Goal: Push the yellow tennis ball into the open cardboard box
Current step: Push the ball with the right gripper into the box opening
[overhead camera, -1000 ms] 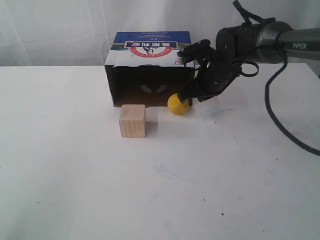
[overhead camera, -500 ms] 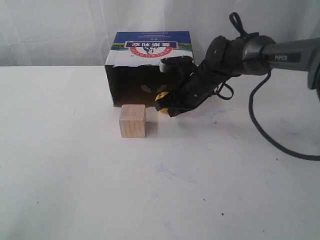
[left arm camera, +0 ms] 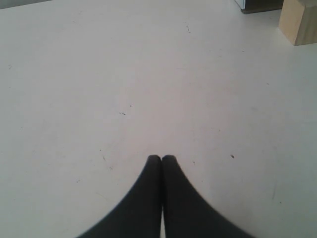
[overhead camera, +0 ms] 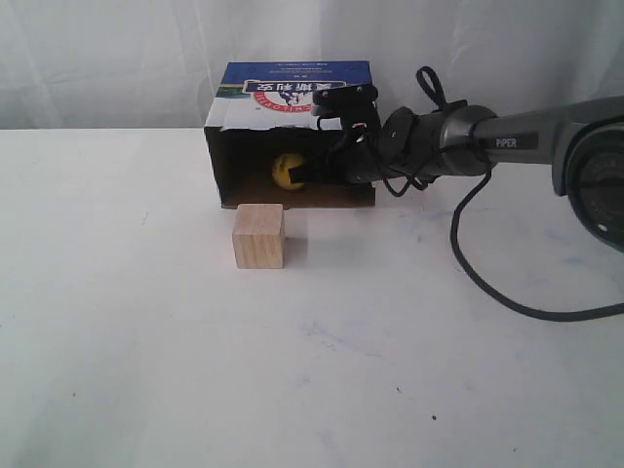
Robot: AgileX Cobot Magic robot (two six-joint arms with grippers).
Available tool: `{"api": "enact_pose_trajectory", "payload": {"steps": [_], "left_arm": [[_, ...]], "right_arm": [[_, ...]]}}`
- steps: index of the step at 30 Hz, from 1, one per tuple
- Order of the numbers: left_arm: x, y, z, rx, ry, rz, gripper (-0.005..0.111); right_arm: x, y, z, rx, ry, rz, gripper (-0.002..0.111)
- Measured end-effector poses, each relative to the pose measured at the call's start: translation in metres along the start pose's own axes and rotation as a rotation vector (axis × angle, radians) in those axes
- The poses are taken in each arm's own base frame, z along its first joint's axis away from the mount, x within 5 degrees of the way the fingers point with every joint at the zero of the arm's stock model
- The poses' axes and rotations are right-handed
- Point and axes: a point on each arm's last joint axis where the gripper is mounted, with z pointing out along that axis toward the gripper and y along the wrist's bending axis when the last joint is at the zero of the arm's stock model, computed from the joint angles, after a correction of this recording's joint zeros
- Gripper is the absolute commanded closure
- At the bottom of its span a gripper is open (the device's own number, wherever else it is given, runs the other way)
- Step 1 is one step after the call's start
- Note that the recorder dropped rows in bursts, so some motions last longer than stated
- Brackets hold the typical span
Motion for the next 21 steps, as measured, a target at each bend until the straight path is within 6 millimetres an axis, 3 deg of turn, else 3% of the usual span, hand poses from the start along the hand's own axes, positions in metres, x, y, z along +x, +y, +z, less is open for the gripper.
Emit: {"api": "enact_pose_trajectory", "payload": {"steps": [15,21], "left_arm": [[0.0,0.0,0.0,0.0,0.0,0.0,0.107],[0.0,0.0,0.0,0.0,0.0,0.0,0.107]], "right_arm": [[0.003,0.005,-0.004,-0.053,0.076,0.02,0.108],[0.003,0.022,-0.031,-0.22,0.3,0.009,0.108]]}}
